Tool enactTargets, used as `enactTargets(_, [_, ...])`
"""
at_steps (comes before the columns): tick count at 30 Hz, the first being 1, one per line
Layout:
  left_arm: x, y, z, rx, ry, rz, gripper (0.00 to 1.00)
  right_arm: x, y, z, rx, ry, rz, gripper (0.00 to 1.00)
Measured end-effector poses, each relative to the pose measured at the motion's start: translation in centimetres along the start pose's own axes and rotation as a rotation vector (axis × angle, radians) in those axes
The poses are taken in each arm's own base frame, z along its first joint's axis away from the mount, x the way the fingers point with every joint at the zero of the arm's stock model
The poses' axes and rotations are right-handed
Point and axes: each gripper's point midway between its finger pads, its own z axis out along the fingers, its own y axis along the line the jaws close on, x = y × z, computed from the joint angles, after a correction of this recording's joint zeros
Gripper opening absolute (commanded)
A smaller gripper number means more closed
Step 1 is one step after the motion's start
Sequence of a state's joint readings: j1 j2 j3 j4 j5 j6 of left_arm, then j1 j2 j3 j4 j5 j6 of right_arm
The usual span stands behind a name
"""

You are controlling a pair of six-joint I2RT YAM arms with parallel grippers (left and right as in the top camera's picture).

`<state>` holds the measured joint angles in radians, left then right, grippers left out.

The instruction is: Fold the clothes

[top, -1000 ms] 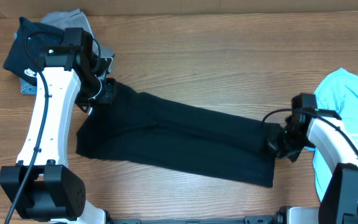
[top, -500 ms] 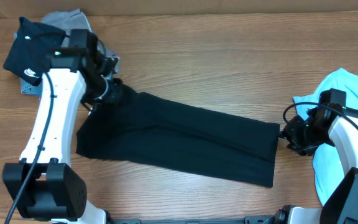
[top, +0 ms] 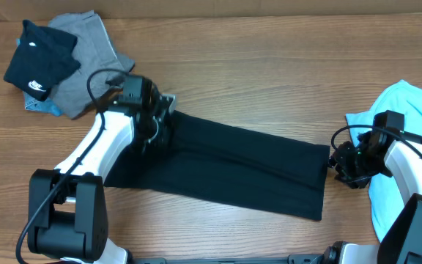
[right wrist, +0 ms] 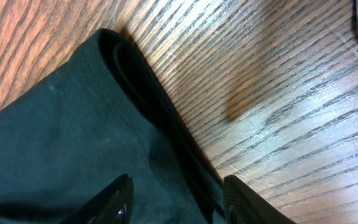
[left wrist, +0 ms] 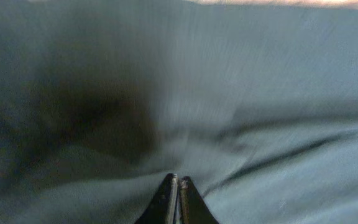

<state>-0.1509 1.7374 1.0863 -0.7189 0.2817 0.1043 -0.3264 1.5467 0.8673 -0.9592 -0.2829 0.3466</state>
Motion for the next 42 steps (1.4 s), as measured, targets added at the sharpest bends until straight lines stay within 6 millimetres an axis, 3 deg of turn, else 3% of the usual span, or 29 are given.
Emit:
enactTargets(1, [0.8,0.1,0.3,-0.006,0.024,-0.007,0.04,0.1,0.0,0.0,0.000,0.003,0.001,0.52])
enactTargets(4, [3.6,1.3,1.0,-0.069,0.109,-0.052,0.04,0.1,0.0,0.0,0.000,0.004,0.005,0.74])
enactTargets(6, [4.3,1.8,1.0,-0.098,0.132,-0.066,0.04,0.3,-0.1,0.2,0.000,0.010,0.000,0.81])
enactTargets(8, [4.5,2.3,1.0,-0.124,0.137,-0.084,0.04,0.6,-0.3,0.6,0.001,0.017,-0.002,0.80])
enactTargets(13, [4.7,2.7,0.9,-0.152,0.142,-0.128,0.04,1.3,-0.9,1.6,0.001,0.032,-0.002,0.65])
enactTargets(17, [4.7,2.8,0.9,-0.161,0.141,-0.140,0.04,1.7,0.1,2.3,-0.077,0.040,-0.061,0.48])
enactTargets(22, [4.6,2.8,0.9,-0.161,0.139,-0.143,0.04,2.9,-0.1,3.1,-0.090,0.075,-0.083,0.36])
enactTargets(27, [4.8,2.7,0.7,-0.160,0.152,-0.153,0.04,2.6,0.0,3.4,-0.101,0.055,-0.101,0.24])
enactTargets(29, [4.4,2.5,0.2,-0.153,0.150,-0.156,0.04,2.5,0.1,3.6,-0.112,0.046,-0.106,0.24])
enactTargets(31, [3.4,2.3,-0.5,-0.147,0.134,-0.154,0.04,2.4,0.2,3.7,-0.118,0.041,-0.106,0.44])
enactTargets(34, [1.9,2.0,-1.8,-0.143,0.113,-0.149,0.04,2.5,0.8,3.4,-0.153,0.041,-0.117,0.54])
enactTargets(38, [0.4,1.6,-3.5,-0.140,0.095,-0.145,0.05,2.7,1.0,3.3,-0.158,0.045,-0.119,0.56])
enactTargets(42, [-0.5,1.3,-4.5,-0.140,0.081,-0.139,0.06,2.6,0.5,3.3,-0.129,0.040,-0.098,0.44])
